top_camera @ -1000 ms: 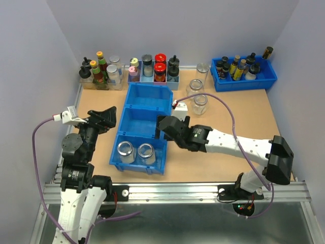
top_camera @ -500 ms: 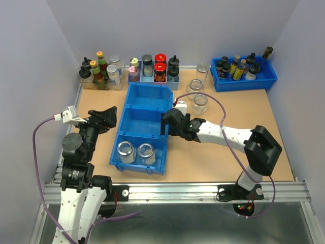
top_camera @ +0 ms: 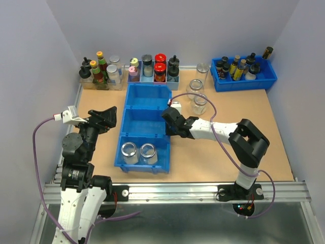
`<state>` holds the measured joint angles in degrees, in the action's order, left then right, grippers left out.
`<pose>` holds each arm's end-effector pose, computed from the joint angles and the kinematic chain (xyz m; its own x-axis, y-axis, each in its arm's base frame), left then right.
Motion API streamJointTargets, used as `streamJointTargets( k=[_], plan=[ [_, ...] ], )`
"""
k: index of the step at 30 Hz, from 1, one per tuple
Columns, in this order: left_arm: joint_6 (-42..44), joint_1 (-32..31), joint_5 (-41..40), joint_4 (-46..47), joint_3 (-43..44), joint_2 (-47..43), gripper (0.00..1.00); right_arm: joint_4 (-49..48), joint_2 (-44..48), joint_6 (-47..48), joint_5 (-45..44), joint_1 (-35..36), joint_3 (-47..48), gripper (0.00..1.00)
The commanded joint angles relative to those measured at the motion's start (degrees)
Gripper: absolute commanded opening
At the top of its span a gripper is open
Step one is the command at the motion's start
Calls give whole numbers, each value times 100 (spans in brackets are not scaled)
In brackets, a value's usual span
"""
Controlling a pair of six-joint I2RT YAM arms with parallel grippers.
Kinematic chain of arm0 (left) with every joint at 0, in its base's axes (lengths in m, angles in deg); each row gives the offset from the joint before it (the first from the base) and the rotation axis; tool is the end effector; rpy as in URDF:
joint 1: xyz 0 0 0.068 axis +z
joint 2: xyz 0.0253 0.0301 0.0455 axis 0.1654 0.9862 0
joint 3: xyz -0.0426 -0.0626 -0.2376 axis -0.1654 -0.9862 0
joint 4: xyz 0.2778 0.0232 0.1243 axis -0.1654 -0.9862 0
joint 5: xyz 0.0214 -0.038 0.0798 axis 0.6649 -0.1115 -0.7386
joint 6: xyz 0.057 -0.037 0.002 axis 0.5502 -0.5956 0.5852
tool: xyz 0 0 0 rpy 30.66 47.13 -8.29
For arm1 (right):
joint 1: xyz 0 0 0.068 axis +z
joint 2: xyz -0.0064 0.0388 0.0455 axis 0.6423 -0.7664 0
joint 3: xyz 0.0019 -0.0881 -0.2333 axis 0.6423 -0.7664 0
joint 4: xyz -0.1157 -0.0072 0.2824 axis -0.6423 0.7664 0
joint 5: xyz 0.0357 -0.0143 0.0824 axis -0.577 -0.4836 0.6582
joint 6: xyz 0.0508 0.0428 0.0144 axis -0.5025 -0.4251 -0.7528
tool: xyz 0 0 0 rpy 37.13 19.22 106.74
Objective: Organize the condiment bottles
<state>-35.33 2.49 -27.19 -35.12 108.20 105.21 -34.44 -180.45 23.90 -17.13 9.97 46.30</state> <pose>0.1871 -0.0255 0.3674 0.0521 -0.5746 -0.8168 0.2368 0.8017 -0.5489 0.2852 0.3145 0.1187 -0.7657 -0.0307 -0.6424 -0.1990 0.9612 0.1913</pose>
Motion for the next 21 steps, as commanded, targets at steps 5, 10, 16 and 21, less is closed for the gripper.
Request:
streamJointTargets(
  k=[5, 10, 16, 21],
  plan=[
    [80, 0, 42, 308, -55, 40, 97, 96, -6, 1693, 244, -98, 179, 3],
    [62, 0, 42, 325, -64, 75, 97, 105, 153, 1784, 587, -229, 82, 2],
    [1, 0, 86, 378, -117, 101, 97, 114, 21, 748, 307, -229, 100, 0],
    [18, 0, 51, 334, -117, 22, 97, 114, 3, -402, 69, -229, 109, 0]
  ],
)
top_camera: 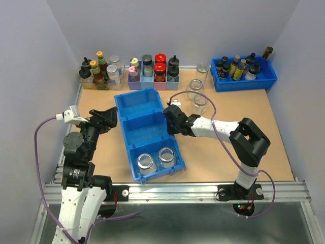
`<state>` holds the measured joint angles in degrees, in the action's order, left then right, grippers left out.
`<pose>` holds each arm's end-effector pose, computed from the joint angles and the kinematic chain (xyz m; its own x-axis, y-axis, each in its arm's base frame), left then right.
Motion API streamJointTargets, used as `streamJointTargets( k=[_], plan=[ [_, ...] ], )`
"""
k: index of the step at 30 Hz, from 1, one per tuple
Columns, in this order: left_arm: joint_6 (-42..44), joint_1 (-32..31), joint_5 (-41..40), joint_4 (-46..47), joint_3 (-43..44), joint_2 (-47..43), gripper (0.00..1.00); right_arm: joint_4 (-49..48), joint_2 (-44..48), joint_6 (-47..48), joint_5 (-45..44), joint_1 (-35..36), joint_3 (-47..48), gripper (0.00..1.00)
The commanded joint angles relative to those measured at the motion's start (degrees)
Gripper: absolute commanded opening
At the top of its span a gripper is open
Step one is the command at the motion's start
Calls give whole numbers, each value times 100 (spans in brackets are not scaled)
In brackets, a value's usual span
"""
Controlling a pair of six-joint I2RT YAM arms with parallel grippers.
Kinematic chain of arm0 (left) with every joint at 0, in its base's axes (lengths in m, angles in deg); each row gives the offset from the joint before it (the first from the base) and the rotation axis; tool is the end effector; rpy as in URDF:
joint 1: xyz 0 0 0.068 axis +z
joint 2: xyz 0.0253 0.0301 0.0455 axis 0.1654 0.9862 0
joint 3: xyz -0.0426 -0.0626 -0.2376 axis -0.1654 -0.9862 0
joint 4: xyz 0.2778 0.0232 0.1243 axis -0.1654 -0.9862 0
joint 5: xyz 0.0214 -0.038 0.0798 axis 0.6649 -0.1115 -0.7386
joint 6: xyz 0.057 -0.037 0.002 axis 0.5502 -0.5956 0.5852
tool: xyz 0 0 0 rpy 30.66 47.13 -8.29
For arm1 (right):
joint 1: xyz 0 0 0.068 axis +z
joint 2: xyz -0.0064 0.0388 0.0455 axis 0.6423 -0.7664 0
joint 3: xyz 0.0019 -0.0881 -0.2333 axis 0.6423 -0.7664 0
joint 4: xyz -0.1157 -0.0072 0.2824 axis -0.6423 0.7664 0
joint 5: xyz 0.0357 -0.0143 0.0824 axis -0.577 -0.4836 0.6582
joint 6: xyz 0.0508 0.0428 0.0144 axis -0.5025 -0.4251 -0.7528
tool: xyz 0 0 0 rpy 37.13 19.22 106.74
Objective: Organize the condiment bottles
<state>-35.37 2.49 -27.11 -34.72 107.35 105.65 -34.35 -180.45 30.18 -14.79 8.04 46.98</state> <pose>0.1911 -0.0261 0.3612 0.0385 -0.5735 -0.8183 0.2294 0.8021 -0.5513 0.2960 0.3083 0.1223 -0.7515 -0.1112 -0.6503 -0.2719 0.9503 0.1516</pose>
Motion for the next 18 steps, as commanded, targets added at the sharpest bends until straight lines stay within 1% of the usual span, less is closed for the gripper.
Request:
streamJointTargets(
  k=[1, 5, 9, 18],
  plan=[
    [22, 0, 25, 286, -32, -30, 97, 105, 12, -1180, -234, -37, 24, 0],
    [57, 0, -2, 242, -31, -66, 97, 105, 126, -1567, -498, -37, -3, 0],
    [22, 0, -2, 242, -66, -57, 97, 105, 109, -1726, -481, -37, 6, 0],
    [31, 0, -28, 233, -75, -136, 97, 105, -5, -1683, -341, -37, 76, 0]
  ],
)
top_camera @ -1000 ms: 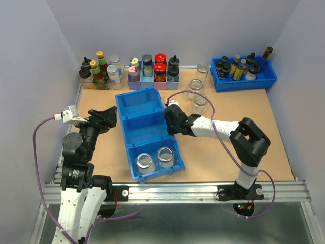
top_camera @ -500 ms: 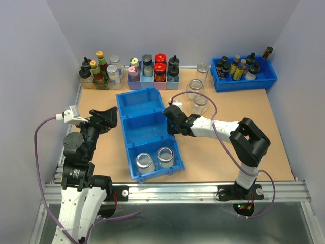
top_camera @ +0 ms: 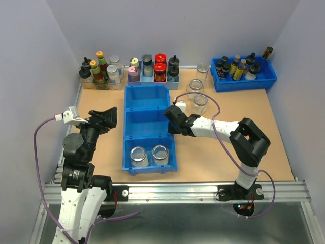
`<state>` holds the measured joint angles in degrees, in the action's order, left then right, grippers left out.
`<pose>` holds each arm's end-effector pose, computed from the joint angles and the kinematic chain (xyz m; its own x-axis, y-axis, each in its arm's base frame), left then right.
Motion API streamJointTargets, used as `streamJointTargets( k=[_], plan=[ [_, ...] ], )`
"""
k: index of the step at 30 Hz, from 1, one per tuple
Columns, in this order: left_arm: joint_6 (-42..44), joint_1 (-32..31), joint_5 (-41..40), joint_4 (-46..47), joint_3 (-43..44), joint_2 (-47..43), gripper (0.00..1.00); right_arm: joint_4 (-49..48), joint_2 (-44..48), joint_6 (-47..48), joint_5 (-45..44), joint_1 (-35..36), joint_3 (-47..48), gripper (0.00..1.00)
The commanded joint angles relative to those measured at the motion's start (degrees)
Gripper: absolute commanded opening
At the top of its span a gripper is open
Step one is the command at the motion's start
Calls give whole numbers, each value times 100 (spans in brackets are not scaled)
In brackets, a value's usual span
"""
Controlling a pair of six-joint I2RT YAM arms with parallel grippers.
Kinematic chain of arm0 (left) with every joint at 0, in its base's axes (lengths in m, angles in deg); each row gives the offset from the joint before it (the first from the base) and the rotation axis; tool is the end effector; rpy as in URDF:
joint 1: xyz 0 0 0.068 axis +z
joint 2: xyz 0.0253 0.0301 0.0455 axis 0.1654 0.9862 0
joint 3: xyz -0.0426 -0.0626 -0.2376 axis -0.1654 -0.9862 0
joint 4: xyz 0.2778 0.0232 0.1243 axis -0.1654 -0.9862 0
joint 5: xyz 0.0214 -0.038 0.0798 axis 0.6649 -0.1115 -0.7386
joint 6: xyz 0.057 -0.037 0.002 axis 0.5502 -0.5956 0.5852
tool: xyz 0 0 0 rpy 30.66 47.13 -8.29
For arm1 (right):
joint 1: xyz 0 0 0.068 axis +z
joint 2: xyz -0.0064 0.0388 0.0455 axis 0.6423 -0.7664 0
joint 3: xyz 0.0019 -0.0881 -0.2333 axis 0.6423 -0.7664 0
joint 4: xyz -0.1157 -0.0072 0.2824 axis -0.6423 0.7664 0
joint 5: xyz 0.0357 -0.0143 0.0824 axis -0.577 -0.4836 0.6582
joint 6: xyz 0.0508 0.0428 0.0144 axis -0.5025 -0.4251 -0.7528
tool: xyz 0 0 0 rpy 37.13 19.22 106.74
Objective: Organize the condiment bottles
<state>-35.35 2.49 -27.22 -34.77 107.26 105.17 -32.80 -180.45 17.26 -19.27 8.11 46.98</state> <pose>0.1893 -0.0258 0.3619 0.0445 -0.5740 -0.8177 0.2311 0.8022 -0.5506 0.2964 0.3033 0.1211 -0.7716 0.1043 -0.6275 -0.0580 0.9708 0.2327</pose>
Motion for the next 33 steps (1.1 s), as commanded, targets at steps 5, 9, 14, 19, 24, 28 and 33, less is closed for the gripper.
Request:
streamJointTargets(
  k=[5, 9, 14, 19, 24, 28, 33],
  plan=[
    [46, 0, 0, 212, -58, -79, 97, -42, -6, -189, 186, -44, 155, 23],
    [82, 0, -52, 185, -23, -114, 97, -50, 293, 240, 178, -44, 138, 70],
    [64, 0, -35, 203, -40, -70, 97, -59, 557, 856, 108, -44, 269, 90],
    [90, 0, -44, 176, 12, -97, 97, -42, 1048, 1322, -33, -79, 200, 90],
    [126, 0, -53, 159, 65, -53, 97, 221, 1936, 1709, -489, -429, -82, 91],
    [64, 0, 44, 264, 12, 53, 97, 415, 1929, 1990, -859, -999, -3, 93],
    [20, 0, 106, 317, -23, 79, 97, 407, 1385, 2631, -781, -1860, 383, 100]
  ],
)
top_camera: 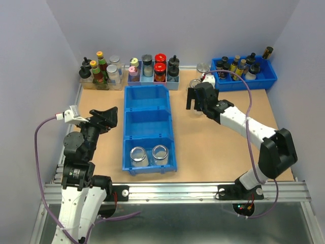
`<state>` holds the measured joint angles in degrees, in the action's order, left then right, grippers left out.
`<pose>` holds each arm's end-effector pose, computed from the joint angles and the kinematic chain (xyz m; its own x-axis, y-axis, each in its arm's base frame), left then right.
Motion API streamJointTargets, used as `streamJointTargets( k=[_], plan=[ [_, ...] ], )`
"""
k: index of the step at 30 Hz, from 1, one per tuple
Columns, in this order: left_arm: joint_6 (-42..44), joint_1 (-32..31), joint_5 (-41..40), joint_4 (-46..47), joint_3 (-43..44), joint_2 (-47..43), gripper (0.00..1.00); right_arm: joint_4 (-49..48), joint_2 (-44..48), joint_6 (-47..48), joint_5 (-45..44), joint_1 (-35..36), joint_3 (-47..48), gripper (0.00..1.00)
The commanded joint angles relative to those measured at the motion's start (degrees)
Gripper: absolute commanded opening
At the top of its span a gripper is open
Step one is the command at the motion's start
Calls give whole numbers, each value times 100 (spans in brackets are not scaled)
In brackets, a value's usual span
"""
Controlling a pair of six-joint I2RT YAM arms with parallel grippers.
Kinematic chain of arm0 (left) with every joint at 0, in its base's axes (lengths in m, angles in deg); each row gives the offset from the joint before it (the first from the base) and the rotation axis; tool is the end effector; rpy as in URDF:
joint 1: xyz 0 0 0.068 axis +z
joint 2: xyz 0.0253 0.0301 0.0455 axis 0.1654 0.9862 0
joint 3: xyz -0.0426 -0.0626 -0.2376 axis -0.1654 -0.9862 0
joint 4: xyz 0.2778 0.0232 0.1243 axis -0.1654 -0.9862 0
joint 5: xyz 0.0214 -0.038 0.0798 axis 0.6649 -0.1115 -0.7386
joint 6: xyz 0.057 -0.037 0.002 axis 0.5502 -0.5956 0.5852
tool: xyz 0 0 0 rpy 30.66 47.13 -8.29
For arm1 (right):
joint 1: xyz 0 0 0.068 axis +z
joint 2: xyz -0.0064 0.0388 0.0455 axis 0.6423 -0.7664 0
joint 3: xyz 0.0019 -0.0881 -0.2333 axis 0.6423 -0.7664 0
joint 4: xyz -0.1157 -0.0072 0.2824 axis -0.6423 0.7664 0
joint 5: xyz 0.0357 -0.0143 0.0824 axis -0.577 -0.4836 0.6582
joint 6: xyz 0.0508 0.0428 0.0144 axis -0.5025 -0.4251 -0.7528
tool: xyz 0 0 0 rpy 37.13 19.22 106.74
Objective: Organize the condiment bottles
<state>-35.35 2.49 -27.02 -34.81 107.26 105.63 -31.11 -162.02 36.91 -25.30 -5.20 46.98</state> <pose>0.1913 -0.0262 0.3604 0.0355 -0.5728 -0.8189 0.2291 0.8023 -0.5512 0.3391 0.2072 0.2465 -0.5252 0.0712 -0.8480 -0.0254 0.9947 0.0993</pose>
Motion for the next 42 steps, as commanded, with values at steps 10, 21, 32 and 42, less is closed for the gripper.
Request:
streamJointTargets(
  k=[10, 21, 32, 42],
  plan=[
    [38, 0, 121, 374, 47, 130, 97, -51, -1320, 791, 482, -1121, 1060, 100],
    [91, 0, 113, 348, 56, 139, 97, -113, -1883, 914, 728, -1341, 1394, 97],
    [82, 0, 130, 383, 39, 174, 97, -183, -1418, 1572, 1202, -1393, 1061, 45],
    [-85, 0, 279, 532, -84, 200, 97, -166, 14, 2794, 2880, -1393, -346, 54]
  ],
)
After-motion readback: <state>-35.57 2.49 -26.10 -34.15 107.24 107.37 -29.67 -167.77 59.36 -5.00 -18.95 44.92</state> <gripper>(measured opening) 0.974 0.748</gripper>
